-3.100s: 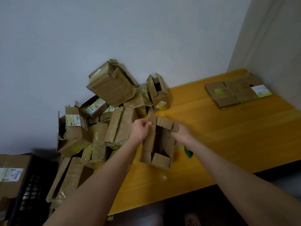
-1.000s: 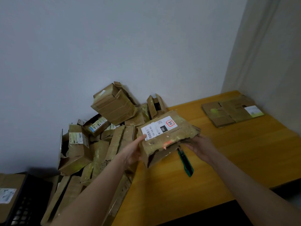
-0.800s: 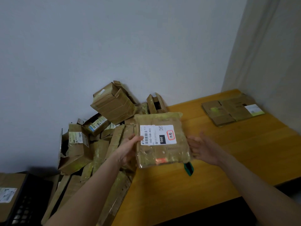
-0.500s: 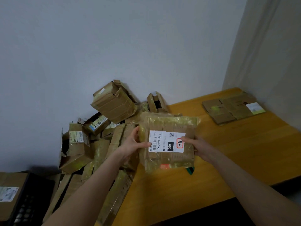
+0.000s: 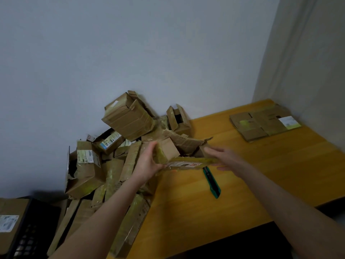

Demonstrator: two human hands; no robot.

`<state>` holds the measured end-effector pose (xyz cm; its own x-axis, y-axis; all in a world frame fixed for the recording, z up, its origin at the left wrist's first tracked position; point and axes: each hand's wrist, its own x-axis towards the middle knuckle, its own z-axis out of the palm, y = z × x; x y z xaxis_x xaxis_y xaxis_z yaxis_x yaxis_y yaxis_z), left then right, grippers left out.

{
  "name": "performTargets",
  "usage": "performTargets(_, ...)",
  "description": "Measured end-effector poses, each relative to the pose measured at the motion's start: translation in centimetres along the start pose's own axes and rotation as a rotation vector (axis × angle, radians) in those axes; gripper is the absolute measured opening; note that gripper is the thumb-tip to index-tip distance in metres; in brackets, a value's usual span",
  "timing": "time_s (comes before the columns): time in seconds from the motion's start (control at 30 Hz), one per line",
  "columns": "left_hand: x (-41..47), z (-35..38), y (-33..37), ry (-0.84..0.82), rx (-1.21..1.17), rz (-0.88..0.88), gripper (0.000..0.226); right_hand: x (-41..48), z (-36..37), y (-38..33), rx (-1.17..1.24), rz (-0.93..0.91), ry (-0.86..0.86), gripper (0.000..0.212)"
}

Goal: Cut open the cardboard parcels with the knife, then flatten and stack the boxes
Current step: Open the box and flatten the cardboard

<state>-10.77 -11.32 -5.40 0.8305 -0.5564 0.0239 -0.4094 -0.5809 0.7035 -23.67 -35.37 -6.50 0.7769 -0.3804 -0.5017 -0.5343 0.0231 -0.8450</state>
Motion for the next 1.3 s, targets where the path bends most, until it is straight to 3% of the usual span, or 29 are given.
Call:
performTargets(0.1, -0.2, 0.1, 0.6, -0.044, 0.051, 0.026, 0.087, 0.1, 0.8, -0.8, -0.211, 0.006, 0.105, 0.082)
performTargets(0.2, -0.2, -0.1, 0.7, -0.049, 0.097, 0.059, 0.092, 0.2, 1.1, -1.0, -0.308, -0.004, 0.138, 0.053)
performTargets(0.33, 0.1, -0.4, 0.2, -0.148, 0.104, -0.067, 0.108, 0.5, 1.1, -0.7, -0.041, 0.017, 0.203, 0.036)
performTargets(0.43, 0.0, -0.6, 0.5, -0.339, -0.187, -0.163, 0.116, 0.8, 1.0, -0.7, 0.238, 0.046, 0.248, 0.036)
performTargets(0.53, -0.4, -0.7, 1.0, -0.414, -0.438, -0.274, 0.109, 0.7, 0.6, -0.7, 0.508, 0.057, 0.262, 0.037)
performTargets(0.6, -0.6, -0.8, 1.5, -0.410, -0.641, -0.351, 0.096, 0.6, 0.4, -0.7, 0.629, 0.061, 0.257, 0.034)
performTargets(0.67, -0.8, -0.8, 2.3, -0.346, -0.849, -0.425, 0.068, 0.4, 0.2, -0.6, 0.711, 0.058, 0.264, 0.035)
performTargets(0.73, -0.8, -0.7, 2.7, -0.271, -0.937, -0.488, 0.053, 0.4, 0.0, -0.3, 0.792, 0.037, 0.267, 0.038)
performTargets(0.87, 0.0, 0.2, 2.4, -0.145, -1.075, -0.755, 0.093, 0.2, 0.1, -0.2, 0.900, -0.027, 0.210, 0.037)
performTargets(1.03, 1.9, 0.2, 1.4, -0.097, -1.339, -0.887, 0.109, -0.4, 0.2, -0.2, 0.827, -0.083, 0.108, 0.030)
performTargets(1.13, 2.5, -0.9, 0.8, -0.193, -1.321, -0.873, 0.096, -0.6, 0.0, 0.0, 0.746, -0.076, 0.025, 0.031)
performTargets(1.3, 2.2, -1.8, 0.5, -0.230, -1.046, -0.845, 0.067, -0.6, -1.0, 1.0, 0.748, -0.012, -0.101, 0.031)
